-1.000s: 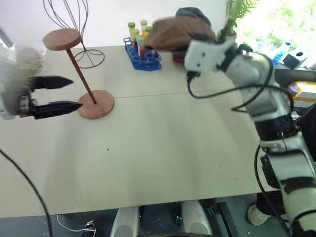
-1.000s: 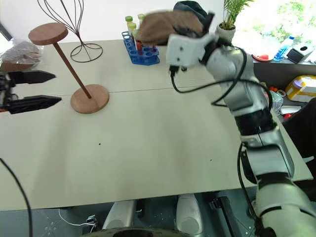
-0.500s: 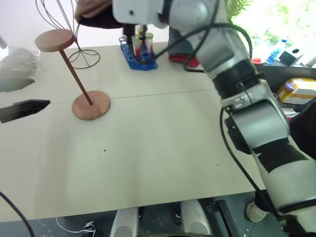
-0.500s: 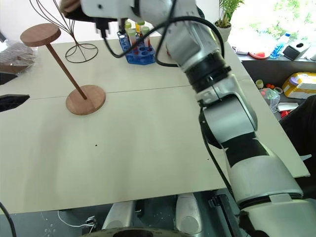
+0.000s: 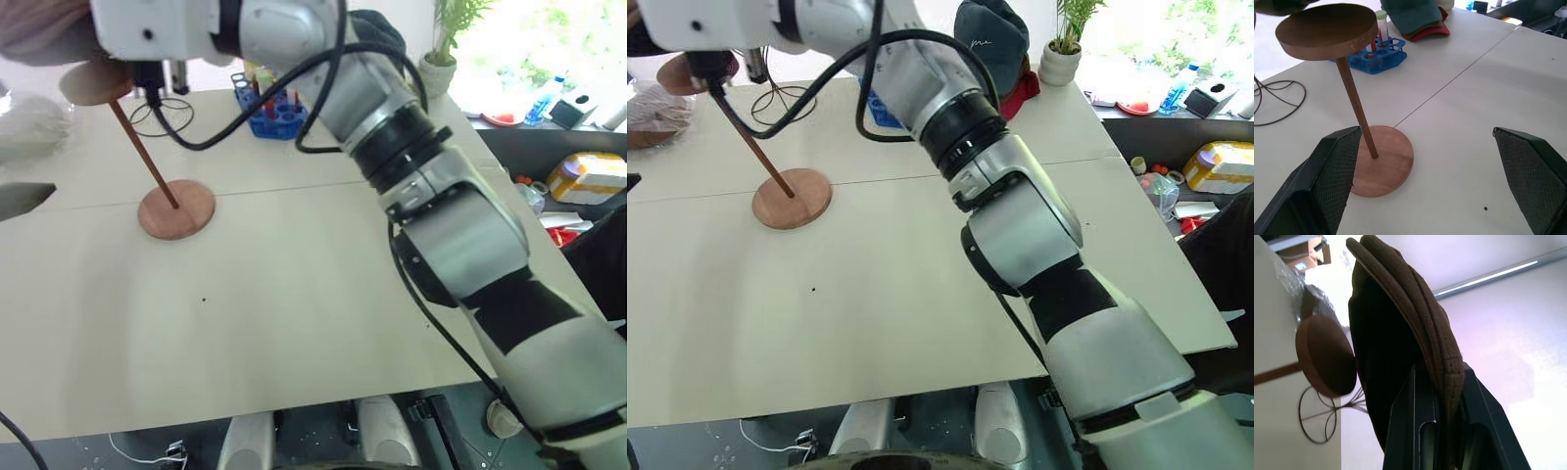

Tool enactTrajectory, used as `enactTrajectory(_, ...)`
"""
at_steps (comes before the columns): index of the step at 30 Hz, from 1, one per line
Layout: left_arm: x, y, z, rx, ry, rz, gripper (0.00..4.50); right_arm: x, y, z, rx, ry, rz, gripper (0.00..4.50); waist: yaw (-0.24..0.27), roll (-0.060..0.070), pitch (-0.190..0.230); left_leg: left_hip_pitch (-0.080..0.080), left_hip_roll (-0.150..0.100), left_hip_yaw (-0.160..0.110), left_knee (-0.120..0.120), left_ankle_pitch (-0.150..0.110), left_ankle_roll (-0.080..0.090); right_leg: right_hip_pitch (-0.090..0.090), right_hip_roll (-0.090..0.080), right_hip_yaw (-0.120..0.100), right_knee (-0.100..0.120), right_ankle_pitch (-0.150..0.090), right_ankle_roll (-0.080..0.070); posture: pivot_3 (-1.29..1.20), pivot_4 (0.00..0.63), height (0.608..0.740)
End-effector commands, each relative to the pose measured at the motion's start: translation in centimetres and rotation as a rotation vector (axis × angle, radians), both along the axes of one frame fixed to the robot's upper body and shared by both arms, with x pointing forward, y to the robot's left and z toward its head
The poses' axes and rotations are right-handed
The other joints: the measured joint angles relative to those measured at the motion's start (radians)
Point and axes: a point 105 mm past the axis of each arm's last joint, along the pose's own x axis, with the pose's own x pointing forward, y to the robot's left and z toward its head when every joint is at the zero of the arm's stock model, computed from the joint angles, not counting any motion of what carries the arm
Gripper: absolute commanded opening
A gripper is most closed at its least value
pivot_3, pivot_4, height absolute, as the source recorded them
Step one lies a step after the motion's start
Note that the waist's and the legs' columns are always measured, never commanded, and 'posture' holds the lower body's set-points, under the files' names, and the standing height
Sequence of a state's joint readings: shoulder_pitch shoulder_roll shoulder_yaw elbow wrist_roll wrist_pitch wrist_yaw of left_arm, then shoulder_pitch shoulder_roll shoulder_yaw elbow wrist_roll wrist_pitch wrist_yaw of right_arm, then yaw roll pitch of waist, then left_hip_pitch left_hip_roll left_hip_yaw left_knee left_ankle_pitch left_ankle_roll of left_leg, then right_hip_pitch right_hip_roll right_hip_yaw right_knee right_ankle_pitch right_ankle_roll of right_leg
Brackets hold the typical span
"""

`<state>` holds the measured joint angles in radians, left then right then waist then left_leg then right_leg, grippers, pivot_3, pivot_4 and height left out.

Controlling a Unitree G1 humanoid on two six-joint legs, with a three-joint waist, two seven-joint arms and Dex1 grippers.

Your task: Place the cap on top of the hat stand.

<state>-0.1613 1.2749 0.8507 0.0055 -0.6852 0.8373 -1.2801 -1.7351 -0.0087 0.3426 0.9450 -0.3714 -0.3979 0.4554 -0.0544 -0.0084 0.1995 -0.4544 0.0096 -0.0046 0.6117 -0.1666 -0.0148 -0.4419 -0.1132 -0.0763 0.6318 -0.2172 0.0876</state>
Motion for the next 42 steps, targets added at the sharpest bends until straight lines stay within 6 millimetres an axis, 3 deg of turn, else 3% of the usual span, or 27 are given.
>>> enactTrajectory(1,-0.8,-0.3,1.3,0.026,-0.064,0.004,4.5,-1.9,0.9,2.5,0.079,-0.053,0.06,0.04,-0.001,-0.001,0.0,0.0,0.0,0.0,0.0,0.0,0.0,0.0,0.0,0.0,0.0,0.0,0.0,0.0,0.15,0.728)
enactTrajectory(7,-1.3,-0.4,1.3,0.021,-0.071,0.016,4.5,-1.1,1.9,2.3,0.118,-0.071,0.005,0.04,-0.007,-0.003,-0.001,0.0,0.001,-0.001,-0.001,0.0,-0.003,-0.001,0.0,0.0,0.0,-0.001,-0.002,0.0,0.15,0.728)
enactTrajectory(14,-1.5,-0.8,1.4,0.016,-0.073,0.011,4.5,-1.2,3.5,0.5,0.154,-0.044,0.012,0.04,-0.016,-0.004,0.0,0.0,0.002,-0.001,-0.003,0.001,-0.003,-0.002,0.001,0.0,0.0,-0.001,-0.003,0.0,0.15,0.728)
enactTrajectory(17,-1.4,-0.9,1.4,0.019,-0.069,0.008,4.5,-1.4,4.2,-0.7,0.14,-0.033,0.032,0.04,-0.016,-0.004,0.0,0.0,0.002,-0.001,-0.004,0.001,-0.003,-0.002,0.002,0.0,0.0,0.0,-0.002,0.0,0.15,0.728)
enactTrajectory(20,-1.5,-0.9,1.6,0.02,-0.069,0.008,4.5,-1.6,4.6,-3.3,0.081,-0.005,0.086,0.04,-0.016,-0.005,-0.001,0.0,0.002,-0.001,-0.004,0.001,-0.003,-0.002,0.002,0.0,0.0,-0.001,-0.002,0.0,0.15,0.728)
enactTrajectory(27,-2.3,1.3,2.4,-0.013,-0.078,0.081,4.5,-0.8,4.1,-7.3,-0.022,0.037,0.097,0.04,-0.015,-0.008,-0.002,0.001,0.002,-0.001,-0.003,0.001,-0.004,-0.001,0.002,0.0,0.001,0.0,-0.003,0.0,0.15,0.728)
enactTrajectory(32,-2.9,2.5,3.8,-0.102,-0.13,0.117,4.5,0.4,3.4,-7.5,-0.028,0.061,0.042,0.04,-0.016,-0.008,-0.002,0.001,0.004,-0.001,-0.003,0.001,-0.004,-0.001,0.004,0.0,0.001,-0.001,-0.003,0.0,0.15,0.728)
enactTrajectory(42,-3.2,3.3,4.6,-0.106,-0.156,0.146,4.5,0.7,2.9,-8.6,-0.071,0.072,0.046,0.04,-0.015,-0.009,-0.002,0.002,0.004,-0.002,-0.003,0.002,-0.004,-0.001,0.005,0.0,0.001,0.0,-0.003,0.0,0.15,0.728)
